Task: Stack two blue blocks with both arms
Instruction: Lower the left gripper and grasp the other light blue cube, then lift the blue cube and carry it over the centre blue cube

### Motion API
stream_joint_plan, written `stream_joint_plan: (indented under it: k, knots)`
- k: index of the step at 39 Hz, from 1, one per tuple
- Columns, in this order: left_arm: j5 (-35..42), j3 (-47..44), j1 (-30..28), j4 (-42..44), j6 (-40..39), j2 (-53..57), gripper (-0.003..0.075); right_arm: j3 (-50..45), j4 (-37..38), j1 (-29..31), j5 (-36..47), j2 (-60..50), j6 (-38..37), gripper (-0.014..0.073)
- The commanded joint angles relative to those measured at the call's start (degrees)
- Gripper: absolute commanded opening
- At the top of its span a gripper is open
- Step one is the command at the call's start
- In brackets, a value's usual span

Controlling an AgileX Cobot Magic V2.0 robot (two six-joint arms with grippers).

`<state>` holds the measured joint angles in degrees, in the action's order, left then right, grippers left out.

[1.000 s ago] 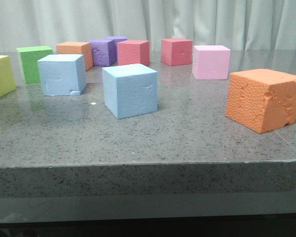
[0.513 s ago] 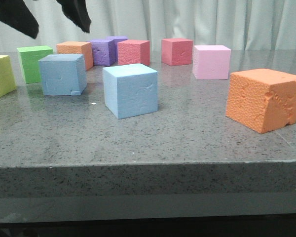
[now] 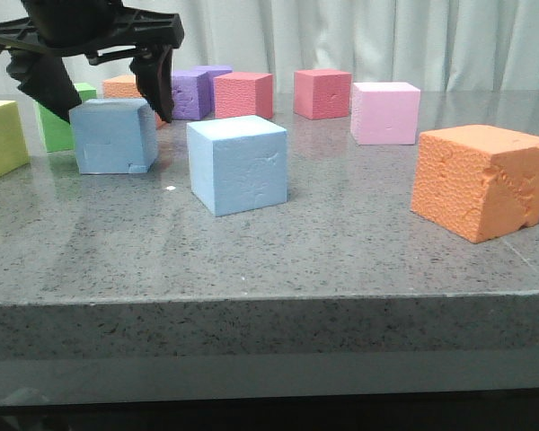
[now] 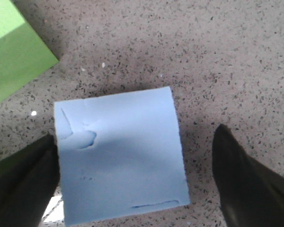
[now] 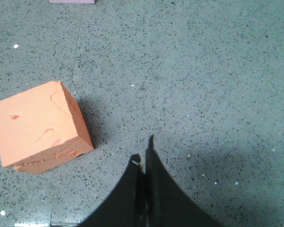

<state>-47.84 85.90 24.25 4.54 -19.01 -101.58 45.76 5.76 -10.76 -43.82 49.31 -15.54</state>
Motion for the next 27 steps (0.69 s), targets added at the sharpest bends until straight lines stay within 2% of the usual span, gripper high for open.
stream_joint_plan:
  k: [1, 3, 9, 12, 15, 27]
  knots:
    - [2.1, 1.9, -0.1, 0.4, -0.6, 2.4, 0.0587, 1.3, 1.1, 0.5, 3.0, -0.7, 0.3, -0.006]
    - [2.1, 1.9, -0.1, 0.4, -0.6, 2.4, 0.0551, 1.3, 1.1, 0.5, 3.0, -0.7, 0.3, -0.006]
    - [2.1, 2.4, -0.1, 0.4, -0.6, 2.4, 0.038, 1.3, 1.1, 0.5, 3.0, -0.7, 0.3, -0.006]
    - [1.7, 3.4, -0.1, 0.4, -0.6, 2.4, 0.0325, 1.3, 1.1, 0.5, 3.0, -0.7, 0.3, -0.006]
    - [0.2, 5.2, -0.1, 0.5, -0.5, 2.4, 0.0302, 1.3, 1.1, 0.5, 3.0, -0.7, 0.3, -0.006]
    - [-13.4, 16.7, 1.7, 0.2, 1.6, 2.5, 0.0301, 1.3, 1.1, 0.5, 3.0, -0.7, 0.3, -0.006]
